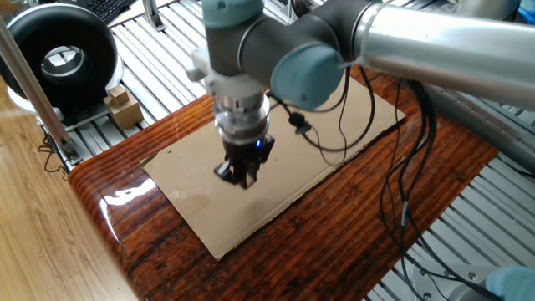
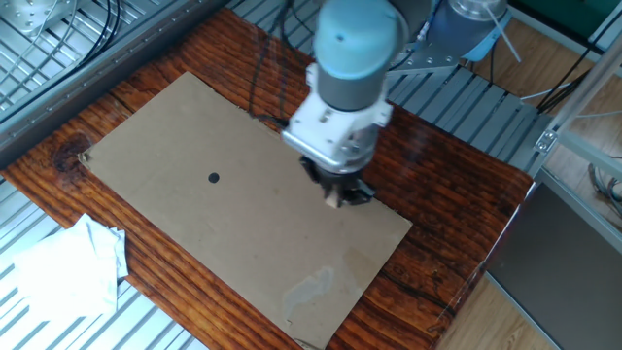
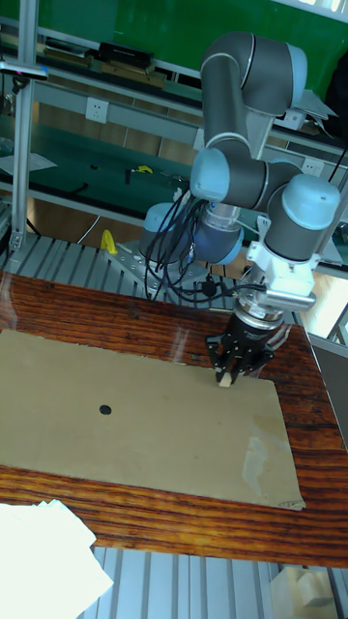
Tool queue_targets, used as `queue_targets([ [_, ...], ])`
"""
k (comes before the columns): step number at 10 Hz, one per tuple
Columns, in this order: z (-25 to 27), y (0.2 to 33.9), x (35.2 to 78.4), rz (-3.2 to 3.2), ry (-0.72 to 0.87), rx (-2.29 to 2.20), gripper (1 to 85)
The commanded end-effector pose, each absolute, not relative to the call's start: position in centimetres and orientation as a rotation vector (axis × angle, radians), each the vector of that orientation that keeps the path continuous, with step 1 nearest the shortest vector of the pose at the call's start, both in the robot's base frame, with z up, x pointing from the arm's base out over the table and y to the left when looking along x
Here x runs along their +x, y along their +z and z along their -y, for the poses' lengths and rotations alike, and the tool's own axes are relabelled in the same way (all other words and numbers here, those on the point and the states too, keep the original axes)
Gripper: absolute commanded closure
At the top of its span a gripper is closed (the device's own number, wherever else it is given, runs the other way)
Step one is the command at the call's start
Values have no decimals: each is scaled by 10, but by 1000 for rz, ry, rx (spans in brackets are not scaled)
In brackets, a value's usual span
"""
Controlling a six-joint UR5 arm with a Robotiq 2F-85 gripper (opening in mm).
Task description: Grab the block and place it at the designated location
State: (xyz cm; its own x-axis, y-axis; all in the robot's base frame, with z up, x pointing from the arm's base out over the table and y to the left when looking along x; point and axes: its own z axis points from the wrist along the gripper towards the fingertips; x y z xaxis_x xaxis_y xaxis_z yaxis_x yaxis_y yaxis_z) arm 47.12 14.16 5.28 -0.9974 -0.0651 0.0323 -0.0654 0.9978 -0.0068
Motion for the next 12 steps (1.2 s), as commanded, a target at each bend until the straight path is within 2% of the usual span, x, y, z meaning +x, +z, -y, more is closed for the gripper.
queue_targets([
  [1, -128, 58, 490, 3129, 8, 174, 847],
  [3, -132, 58, 487, 3120, -19, 71, 847],
  [5, -124, 58, 483, 3098, 26, 214, 847],
  [6, -140, 58, 482, 3101, -64, 192, 847],
  [8, -136, 58, 493, 3144, -42, 148, 847],
  [10, -81, 47, 531, 3123, 31, 174, 847],
  [12, -47, 45, 559, 3127, -19, 217, 847],
])
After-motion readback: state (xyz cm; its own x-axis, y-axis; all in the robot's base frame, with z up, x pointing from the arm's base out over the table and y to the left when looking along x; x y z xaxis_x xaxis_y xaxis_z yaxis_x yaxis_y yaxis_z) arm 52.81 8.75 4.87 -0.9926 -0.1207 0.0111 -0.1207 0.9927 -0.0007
